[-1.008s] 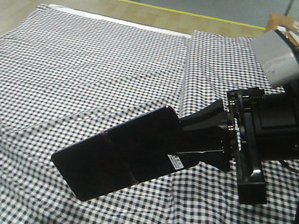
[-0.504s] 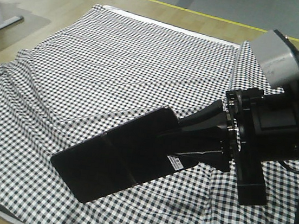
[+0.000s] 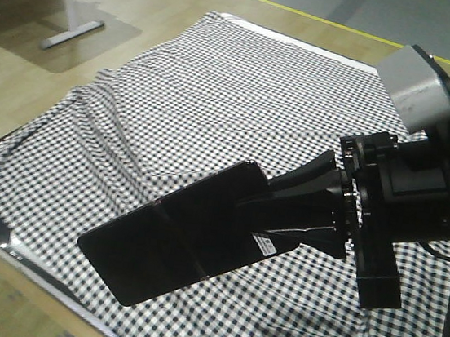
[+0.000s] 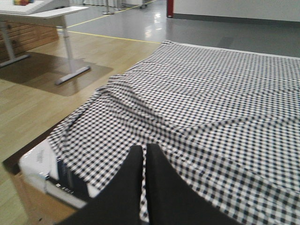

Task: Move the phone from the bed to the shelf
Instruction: 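Hold the phone raised in the right gripper while turning away from the bed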

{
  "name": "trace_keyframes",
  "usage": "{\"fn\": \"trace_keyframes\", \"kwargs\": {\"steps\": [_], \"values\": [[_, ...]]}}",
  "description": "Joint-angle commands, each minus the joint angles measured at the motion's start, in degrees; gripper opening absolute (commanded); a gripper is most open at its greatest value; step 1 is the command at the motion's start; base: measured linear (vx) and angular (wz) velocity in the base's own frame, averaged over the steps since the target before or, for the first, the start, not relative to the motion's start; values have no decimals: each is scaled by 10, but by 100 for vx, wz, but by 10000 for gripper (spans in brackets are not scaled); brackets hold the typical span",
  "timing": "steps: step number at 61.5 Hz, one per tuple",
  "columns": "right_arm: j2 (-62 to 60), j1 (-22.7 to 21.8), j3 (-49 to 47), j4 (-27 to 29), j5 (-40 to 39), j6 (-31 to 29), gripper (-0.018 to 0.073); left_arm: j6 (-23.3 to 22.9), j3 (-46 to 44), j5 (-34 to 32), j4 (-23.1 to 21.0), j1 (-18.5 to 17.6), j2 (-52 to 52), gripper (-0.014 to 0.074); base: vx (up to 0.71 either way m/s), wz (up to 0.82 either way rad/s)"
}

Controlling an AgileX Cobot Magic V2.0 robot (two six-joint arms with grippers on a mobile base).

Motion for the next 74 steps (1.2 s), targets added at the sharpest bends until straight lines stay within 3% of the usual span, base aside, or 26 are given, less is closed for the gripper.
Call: {"fn": "trace_keyframes", "kwargs": {"steps": [1, 74], "values": [[-14, 1, -15, 49, 42, -2, -1, -2, 1, -42, -6, 1, -4, 1, -5, 37], [-14, 1, -15, 49, 42, -3, -1, -2, 1, -42, -6, 1, -4, 1, -8, 42]]}}
